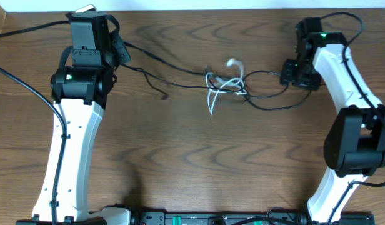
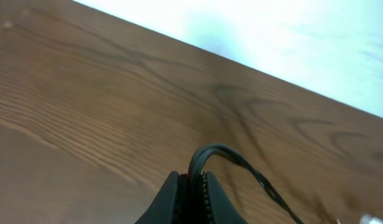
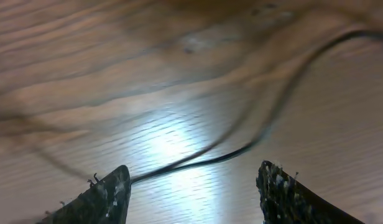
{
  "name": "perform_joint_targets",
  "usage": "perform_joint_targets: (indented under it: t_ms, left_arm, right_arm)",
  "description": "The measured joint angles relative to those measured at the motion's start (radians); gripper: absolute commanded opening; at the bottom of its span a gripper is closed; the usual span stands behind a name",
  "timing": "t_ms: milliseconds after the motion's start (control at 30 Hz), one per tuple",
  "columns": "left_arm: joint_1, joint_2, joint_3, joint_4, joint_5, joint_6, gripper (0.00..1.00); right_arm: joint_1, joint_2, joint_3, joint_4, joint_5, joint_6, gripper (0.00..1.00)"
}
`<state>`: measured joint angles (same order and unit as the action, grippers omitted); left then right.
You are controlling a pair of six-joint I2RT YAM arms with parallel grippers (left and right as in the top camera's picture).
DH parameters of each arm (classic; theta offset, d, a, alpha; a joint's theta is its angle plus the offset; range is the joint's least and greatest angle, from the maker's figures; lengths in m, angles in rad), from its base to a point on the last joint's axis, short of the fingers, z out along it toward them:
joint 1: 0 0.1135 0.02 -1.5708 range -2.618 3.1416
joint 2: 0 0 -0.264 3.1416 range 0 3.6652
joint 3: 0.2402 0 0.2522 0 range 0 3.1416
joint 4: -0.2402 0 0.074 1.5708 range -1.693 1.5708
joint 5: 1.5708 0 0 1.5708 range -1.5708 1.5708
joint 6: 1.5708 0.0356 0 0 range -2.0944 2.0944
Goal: Untangle cables
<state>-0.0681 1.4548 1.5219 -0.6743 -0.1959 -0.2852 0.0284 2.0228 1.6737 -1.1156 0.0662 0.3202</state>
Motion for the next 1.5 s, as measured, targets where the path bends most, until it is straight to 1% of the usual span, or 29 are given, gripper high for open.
perform_joint_targets:
  t_ms: [233,300,367,400,467,500,567,633,667,733,800,867,1000,1067,1233,1367,1500]
  left_arm:
    - [0.000,0.000,0.000,-0.022,-0.020,0.032,0.08]
    - [0.000,0.000,0.000,-0.028,-0.020,0.038,0.07]
    - [0.001,0.000,0.000,-0.028,-0.022,0.055,0.07]
    - [0.002,0.000,0.000,-0.028,-0.028,0.061,0.07]
    - [0.007,0.000,0.000,-0.027,-0.050,0.074,0.07]
    - [0.014,0.000,0.000,-0.027,-0.063,0.078,0.08]
    - [0.039,0.000,0.000,-0.026,-0.081,0.081,0.08]
    - [0.069,0.000,0.000,-0.027,-0.093,0.081,0.08]
    - [0.082,0.000,0.000,-0.028,-0.093,0.081,0.07]
    - [0.101,0.000,0.000,-0.030,-0.066,0.081,0.07]
    - [0.103,0.000,0.000,-0.029,-0.006,0.081,0.07]
    - [0.099,0.000,0.000,-0.028,0.069,0.081,0.08]
    - [0.082,0.000,0.000,-0.026,0.196,0.081,0.07]
    - [0.073,0.000,0.000,-0.026,0.239,0.081,0.08]
    - [0.070,0.000,0.000,-0.039,0.293,0.076,0.07]
    - [0.070,0.000,0.000,-0.064,0.304,0.056,0.07]
    - [0.070,0.000,0.000,-0.081,0.307,0.049,0.07]
  right_arm:
    - [-0.060,0.000,0.000,-0.019,-0.001,-0.028,0.62]
    - [-0.073,0.000,0.000,-0.030,0.000,-0.041,0.59]
    - [-0.088,0.000,0.000,-0.045,0.011,-0.047,0.53]
    - [-0.098,0.000,0.000,-0.051,0.019,-0.047,0.47]
    - [-0.126,0.000,0.000,-0.061,0.032,-0.044,0.26]
    - [-0.147,0.000,0.000,-0.066,0.036,-0.044,0.17]
    - [-0.195,0.000,0.000,-0.070,0.037,-0.039,0.10]
    - [-0.258,0.000,0.000,-0.070,0.014,-0.040,0.08]
    - [-0.280,0.000,0.000,-0.069,-0.002,-0.048,0.08]
    - [-0.328,0.000,0.000,-0.062,-0.076,-0.094,0.11]
    - [-0.350,0.000,0.000,-0.054,-0.175,-0.157,0.18]
    - [-0.348,0.000,0.000,-0.045,-0.291,-0.230,0.28]
    - [-0.286,0.000,0.000,-0.020,-0.518,-0.359,0.54]
    - [-0.235,0.000,0.000,0.008,-0.595,-0.398,0.60]
    - [-0.083,0.000,0.000,0.087,-0.680,-0.425,0.71]
    - [0.053,0.004,0.000,0.163,-0.666,-0.376,0.73]
    - [0.173,0.037,0.000,0.216,-0.652,-0.313,0.72]
